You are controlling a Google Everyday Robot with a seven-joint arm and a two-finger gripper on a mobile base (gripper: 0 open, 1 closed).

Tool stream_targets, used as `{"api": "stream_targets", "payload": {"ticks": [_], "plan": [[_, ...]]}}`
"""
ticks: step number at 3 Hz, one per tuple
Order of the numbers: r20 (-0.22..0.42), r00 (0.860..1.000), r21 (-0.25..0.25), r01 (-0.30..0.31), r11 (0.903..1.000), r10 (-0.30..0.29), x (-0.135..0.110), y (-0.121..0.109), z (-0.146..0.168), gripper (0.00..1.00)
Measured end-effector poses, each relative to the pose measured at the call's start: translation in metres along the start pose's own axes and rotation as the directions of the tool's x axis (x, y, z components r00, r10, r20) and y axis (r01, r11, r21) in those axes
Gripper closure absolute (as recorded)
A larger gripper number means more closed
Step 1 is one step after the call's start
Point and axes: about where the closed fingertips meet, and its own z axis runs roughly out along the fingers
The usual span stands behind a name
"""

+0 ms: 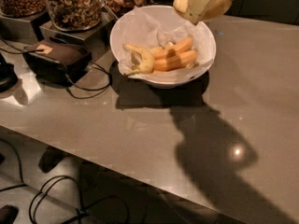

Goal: Pick banana from white bowl

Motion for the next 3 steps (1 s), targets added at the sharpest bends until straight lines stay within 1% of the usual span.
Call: {"api": "stream_targets", "payload": {"ticks": [1,2,3], "plan": [[0.022,1.0,0.007,0.0,1.0,0.0,-0.006,-0.002,0.001,1.0],[0.017,1.0,0.009,-0.022,0.9997,0.021,0.014,0.002,-0.012,1.0],[0.008,0.995,0.007,-0.099,0.995,0.099,0.055,0.01,-0.031,1.0]]}}
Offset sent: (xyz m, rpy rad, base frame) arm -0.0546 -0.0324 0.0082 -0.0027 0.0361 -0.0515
